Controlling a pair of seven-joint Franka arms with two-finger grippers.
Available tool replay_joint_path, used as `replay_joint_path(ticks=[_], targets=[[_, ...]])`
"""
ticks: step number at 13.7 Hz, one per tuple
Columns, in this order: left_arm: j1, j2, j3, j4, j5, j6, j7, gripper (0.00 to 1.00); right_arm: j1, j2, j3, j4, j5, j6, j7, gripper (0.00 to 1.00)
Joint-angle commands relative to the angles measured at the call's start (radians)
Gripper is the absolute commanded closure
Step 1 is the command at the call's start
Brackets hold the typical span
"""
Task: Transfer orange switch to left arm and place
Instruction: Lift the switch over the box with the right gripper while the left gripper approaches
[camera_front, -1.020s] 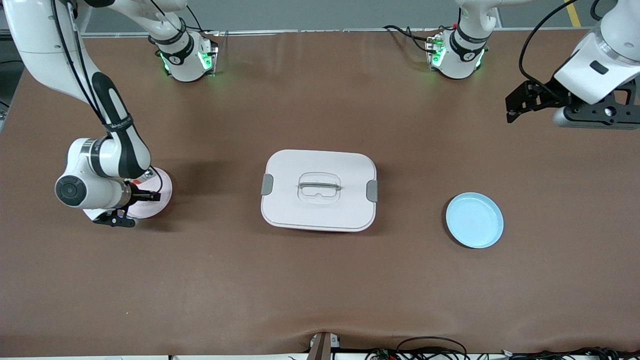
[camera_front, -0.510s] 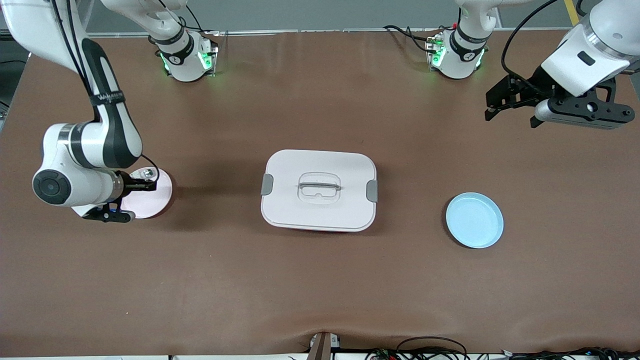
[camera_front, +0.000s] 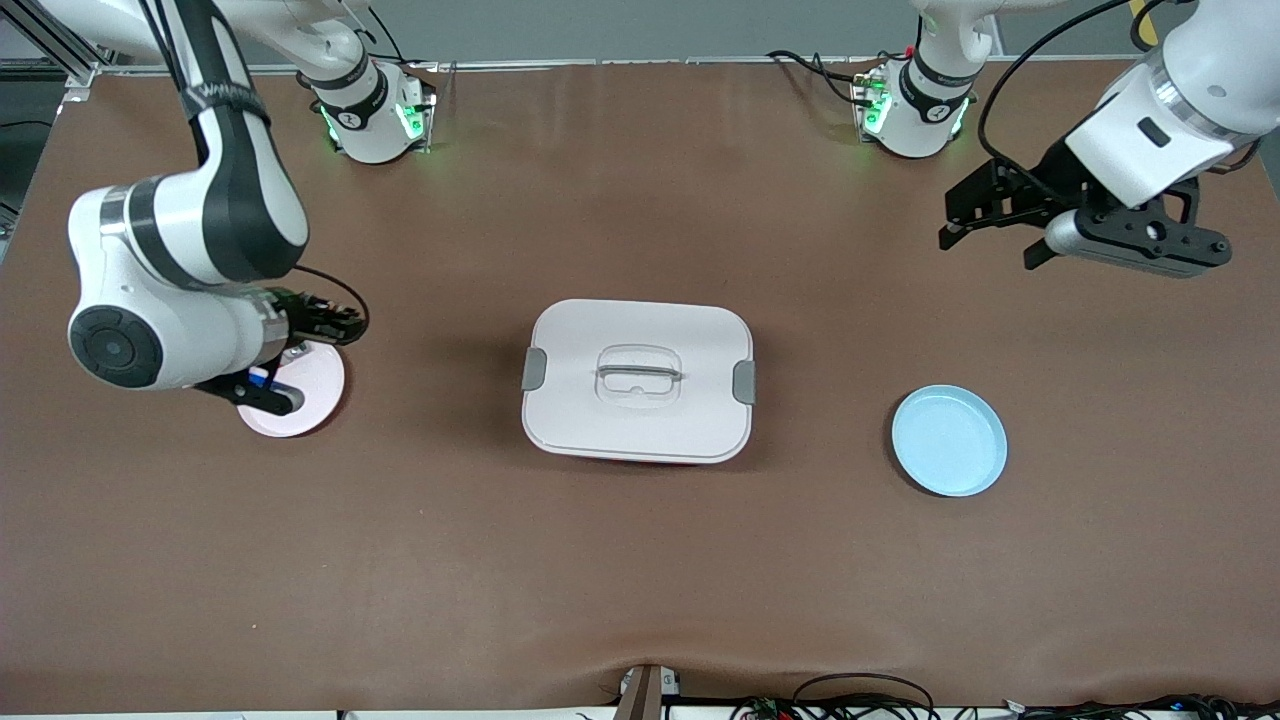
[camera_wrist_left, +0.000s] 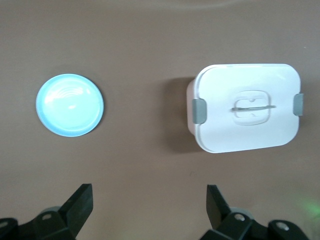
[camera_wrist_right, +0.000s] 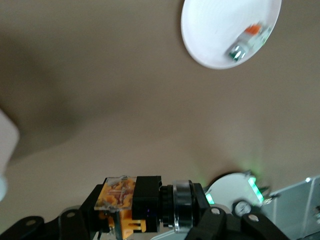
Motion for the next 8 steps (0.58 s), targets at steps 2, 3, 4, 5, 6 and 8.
replay_joint_path(ticks=[2,3,4,5,6,8], targets=[[-0.024,0.018,-0.011,0.012,-0.029,0.042,0.009,0.0,0.09,0.008,-0.007,0.109,0.215,-0.056,0.328,0.74],[-0.03,0.018,-0.015,0.012,-0.037,0.066,0.01,0.0,0.107,0.011,-0.007,0.119,0.295,-0.055,0.414,0.74],[-0.032,0.025,-0.02,0.012,-0.037,0.083,0.01,0.0,0.128,0.014,-0.007,0.126,0.369,-0.042,0.495,0.74],[-0.042,0.038,-0.026,0.012,-0.037,0.097,0.01,0.0,0.157,0.015,-0.007,0.144,0.424,-0.023,0.558,0.74],[-0.044,0.048,-0.026,0.01,-0.037,0.114,0.012,0.0,0.187,0.017,-0.007,0.161,0.469,0.022,0.635,0.74],[-0.064,0.062,-0.04,0.009,-0.038,0.146,0.012,0.0,0.233,0.02,-0.007,0.164,0.55,0.121,0.755,0.74]])
